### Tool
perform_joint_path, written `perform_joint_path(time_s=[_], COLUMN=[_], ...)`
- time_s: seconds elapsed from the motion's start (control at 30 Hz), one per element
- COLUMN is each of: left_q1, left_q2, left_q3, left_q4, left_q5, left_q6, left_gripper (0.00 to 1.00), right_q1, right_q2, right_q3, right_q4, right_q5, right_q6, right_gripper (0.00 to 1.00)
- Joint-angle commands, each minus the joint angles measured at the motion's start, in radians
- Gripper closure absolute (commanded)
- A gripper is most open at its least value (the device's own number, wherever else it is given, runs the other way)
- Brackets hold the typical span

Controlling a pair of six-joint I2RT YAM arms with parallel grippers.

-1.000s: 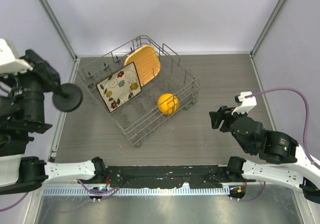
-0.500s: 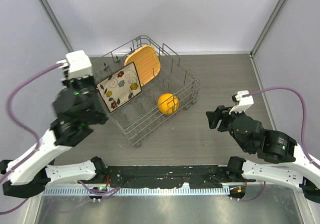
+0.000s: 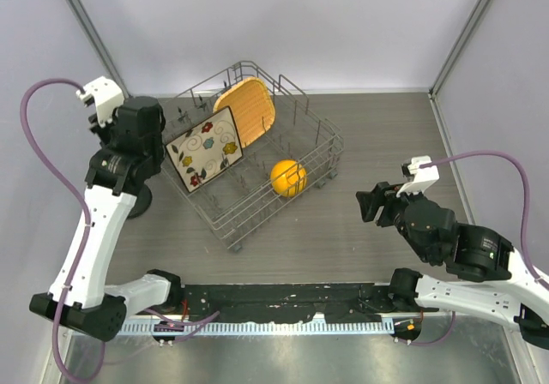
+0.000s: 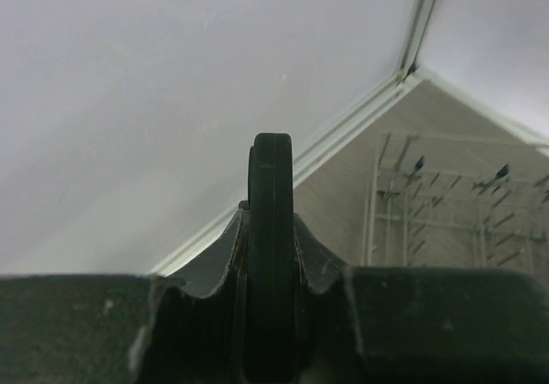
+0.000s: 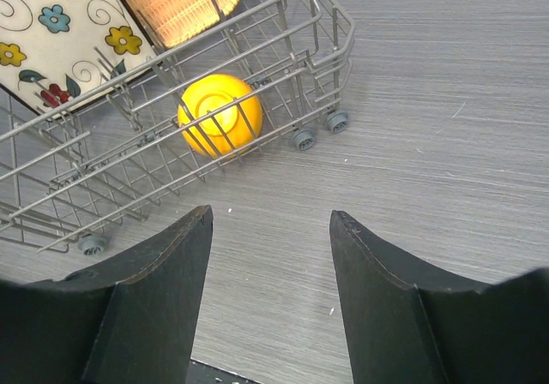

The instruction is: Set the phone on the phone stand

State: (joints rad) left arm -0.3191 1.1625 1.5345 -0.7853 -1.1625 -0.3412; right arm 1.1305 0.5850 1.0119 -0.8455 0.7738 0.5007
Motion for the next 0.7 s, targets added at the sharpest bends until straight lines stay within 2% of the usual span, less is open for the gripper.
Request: perform_joint_path(time_s=[0.0,0.1,0.13,0.23,0.3,0.33,0.4,0.5,0.6,0.67], left_q1=[0.051,0.106,0.110,0.115,0.117,0.117,0.136,0.137,0.137,0.138], left_q2=[-0.102,-0.136,-0.155,-0.234,-0.254,-0.251,-0.235,-0.205,-0.207,-0.230], left_q3=[-0.083,-0.152,-0.175,-0.255,-0.293,-0.298,-0.294,-0.292,-0.326,-0.350], left_q4=[-0.172,-0.291,-0.320,-0.387,-0.411,-0.446,-0.573,-0.759,-0.828,-0.821], left_q5=[0.020,-0.069,-0.089,-0.131,-0.176,-0.209,-0.227,-0.255,-0.281,-0.276], left_q6=[-0.319,-0.459,-0.557,-0.686,-0.700,-0.785,-0.866,-1.111,-1.243,-1.280], left_gripper=[1.00,1.00,1.00,1.00,1.00,1.00,1.00,1.00,1.00,1.00], right_q1=[0.005,0.005,0.005,0.005,0.005,0.005,0.005,0.005,0.005,0.005], right_q2=[0.021,0.029,0.027,0.027,0.024,0.024,0.026,0.044,0.053,0.042], right_q3=[0.020,0.024,0.024,0.024,0.028,0.027,0.027,0.030,0.034,0.033], right_q4=[0.029,0.037,0.042,0.042,0.046,0.051,0.075,0.094,0.094,0.094], right_q5=[-0.001,-0.019,-0.024,-0.041,-0.047,-0.048,-0.070,-0.102,-0.120,-0.126], right_q6=[-0.028,-0.045,-0.048,-0.059,-0.067,-0.070,-0.079,-0.090,-0.096,-0.096], right_gripper=[0.37,0.37,0.37,0.37,0.37,0.37,0.37,0.37,0.37,0.37])
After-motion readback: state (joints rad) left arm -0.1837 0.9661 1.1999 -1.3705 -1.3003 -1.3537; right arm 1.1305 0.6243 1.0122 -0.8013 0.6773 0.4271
